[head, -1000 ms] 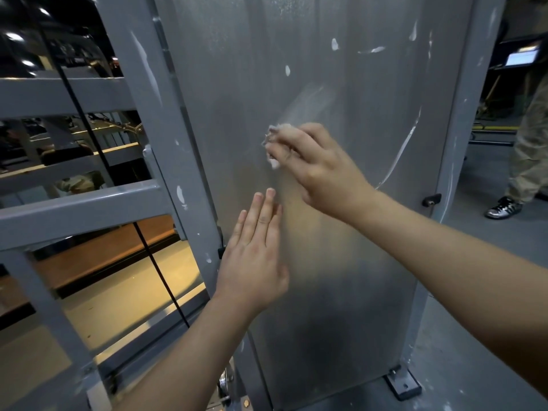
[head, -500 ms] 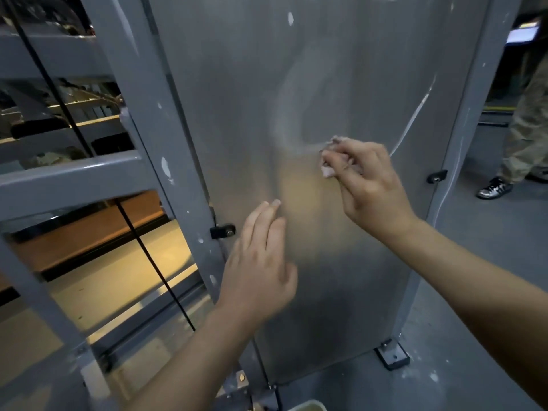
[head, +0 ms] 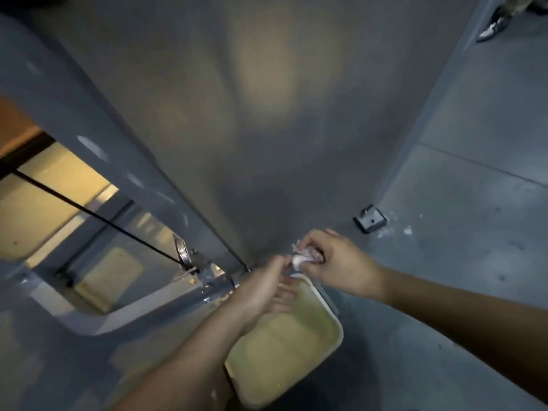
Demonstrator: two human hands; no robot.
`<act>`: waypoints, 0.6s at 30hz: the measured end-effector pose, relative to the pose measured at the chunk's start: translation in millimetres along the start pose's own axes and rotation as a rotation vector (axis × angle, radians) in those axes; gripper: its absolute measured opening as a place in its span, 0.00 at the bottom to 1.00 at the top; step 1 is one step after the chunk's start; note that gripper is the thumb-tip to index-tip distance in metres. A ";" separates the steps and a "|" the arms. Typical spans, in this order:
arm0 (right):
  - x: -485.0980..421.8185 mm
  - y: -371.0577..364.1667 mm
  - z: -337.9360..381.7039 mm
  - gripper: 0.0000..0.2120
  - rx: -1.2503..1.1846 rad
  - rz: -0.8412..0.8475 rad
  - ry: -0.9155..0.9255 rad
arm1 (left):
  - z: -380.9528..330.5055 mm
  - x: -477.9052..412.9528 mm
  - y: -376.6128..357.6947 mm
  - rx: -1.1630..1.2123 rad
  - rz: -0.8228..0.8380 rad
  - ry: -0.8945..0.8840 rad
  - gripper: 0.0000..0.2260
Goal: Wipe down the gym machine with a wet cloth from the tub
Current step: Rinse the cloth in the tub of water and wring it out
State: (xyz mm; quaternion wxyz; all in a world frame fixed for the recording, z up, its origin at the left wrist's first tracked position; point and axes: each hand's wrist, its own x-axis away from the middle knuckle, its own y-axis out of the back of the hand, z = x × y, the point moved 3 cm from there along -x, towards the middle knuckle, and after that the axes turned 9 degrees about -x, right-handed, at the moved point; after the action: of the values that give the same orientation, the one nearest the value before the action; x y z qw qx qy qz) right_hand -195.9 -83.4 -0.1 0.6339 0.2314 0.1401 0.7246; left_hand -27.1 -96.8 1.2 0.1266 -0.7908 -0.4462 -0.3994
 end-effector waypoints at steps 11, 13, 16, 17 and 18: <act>10.5 -156.5 -138.3 0.19 0.072 0.479 -0.359 | 192.3 -100.6 -60.8 0.478 -0.052 0.433 0.13; 4.3 -178.1 -160.3 0.18 0.122 0.543 -0.341 | 217.6 -114.6 -60.8 0.502 -0.086 0.369 0.09; -10.3 -193.7 -176.2 0.11 0.196 0.558 -0.313 | 247.9 -131.0 -55.9 0.479 -0.244 0.317 0.07; -15.2 -197.6 -183.1 0.10 0.216 0.540 -0.312 | 256.6 -135.2 -54.0 0.472 -0.305 0.320 0.08; -19.1 -200.4 -189.9 0.11 0.251 0.529 -0.328 | 266.8 -140.5 -50.9 0.451 -0.365 0.328 0.09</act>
State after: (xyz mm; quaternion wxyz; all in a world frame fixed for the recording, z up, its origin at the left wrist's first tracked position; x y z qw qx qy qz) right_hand -120.5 -53.5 -264.7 0.4045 0.4496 0.0593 0.7942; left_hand 30.5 -4.3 -284.5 0.2951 -0.5752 -0.6313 -0.4284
